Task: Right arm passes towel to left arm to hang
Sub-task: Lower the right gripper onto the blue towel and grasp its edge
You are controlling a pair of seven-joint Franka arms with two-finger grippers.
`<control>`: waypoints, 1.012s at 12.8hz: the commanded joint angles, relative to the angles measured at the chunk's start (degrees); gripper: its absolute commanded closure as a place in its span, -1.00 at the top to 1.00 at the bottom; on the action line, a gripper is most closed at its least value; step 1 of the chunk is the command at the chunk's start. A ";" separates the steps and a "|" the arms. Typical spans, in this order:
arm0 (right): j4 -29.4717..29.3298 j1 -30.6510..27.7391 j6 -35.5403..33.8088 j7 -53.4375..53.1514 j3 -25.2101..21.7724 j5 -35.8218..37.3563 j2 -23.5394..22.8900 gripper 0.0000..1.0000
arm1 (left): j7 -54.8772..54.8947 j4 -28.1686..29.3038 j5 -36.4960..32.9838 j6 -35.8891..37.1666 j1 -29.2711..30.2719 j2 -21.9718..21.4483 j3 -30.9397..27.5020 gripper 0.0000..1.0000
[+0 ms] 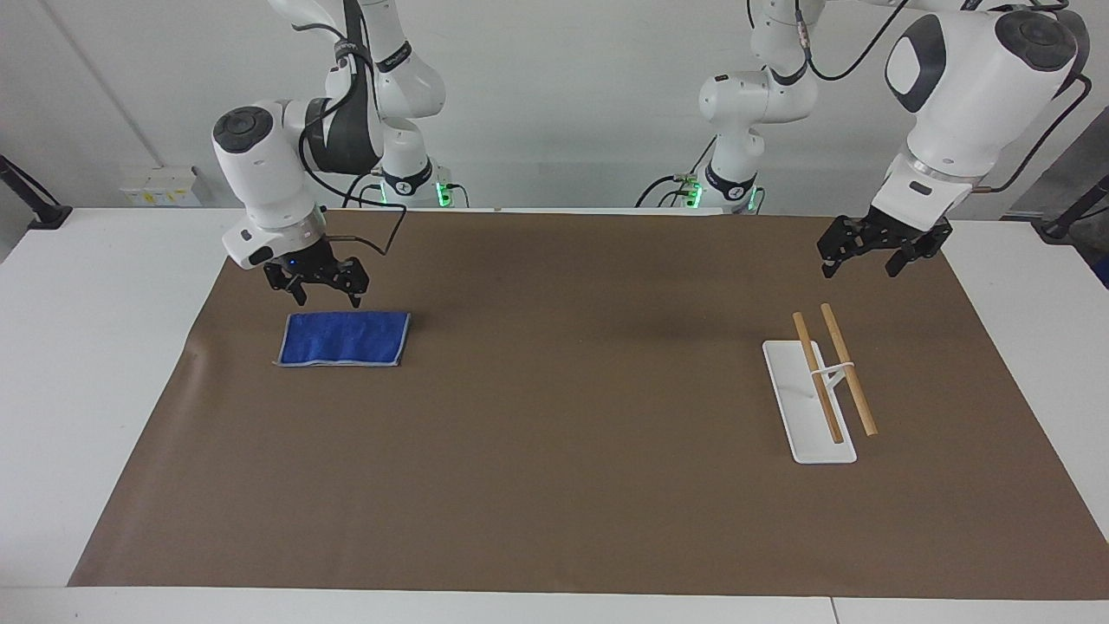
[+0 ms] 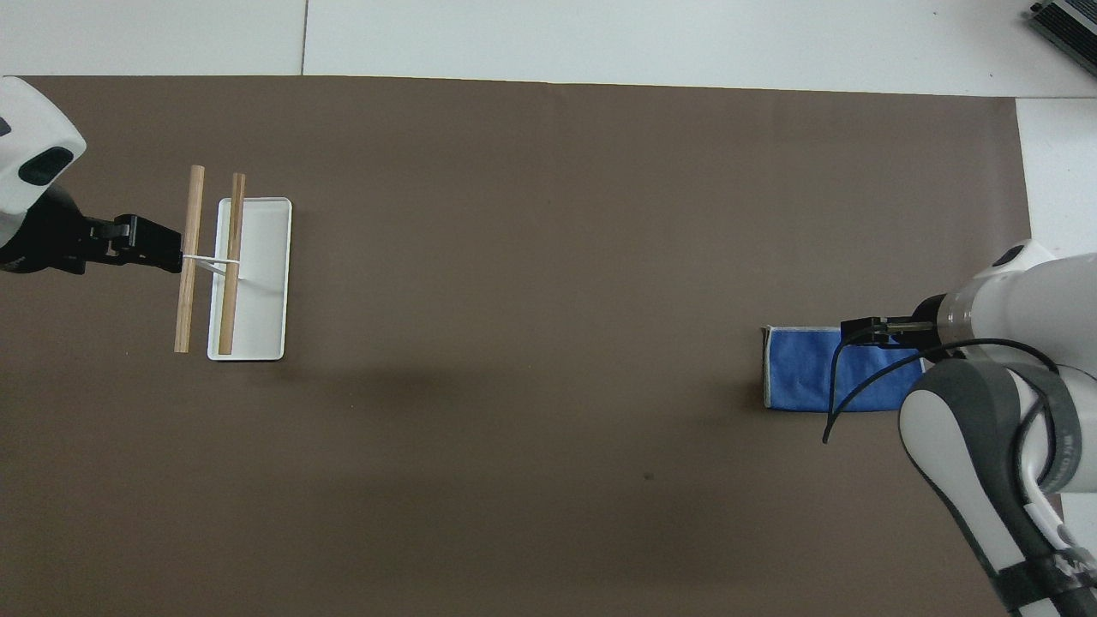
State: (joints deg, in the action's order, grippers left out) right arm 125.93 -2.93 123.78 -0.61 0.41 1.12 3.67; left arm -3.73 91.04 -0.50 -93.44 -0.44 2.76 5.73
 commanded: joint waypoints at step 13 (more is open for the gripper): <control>8.45 -2.69 18.15 7.63 0.38 -0.16 -10.09 1.00 | 0.04 1.69 -0.90 0.01 0.71 -1.62 0.51 1.00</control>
State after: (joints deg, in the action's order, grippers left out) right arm 133.08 -5.46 139.42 5.37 0.65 1.12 -5.87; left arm -3.73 91.04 -0.50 -93.44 -0.44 2.76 5.73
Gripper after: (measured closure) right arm 0.000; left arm 0.000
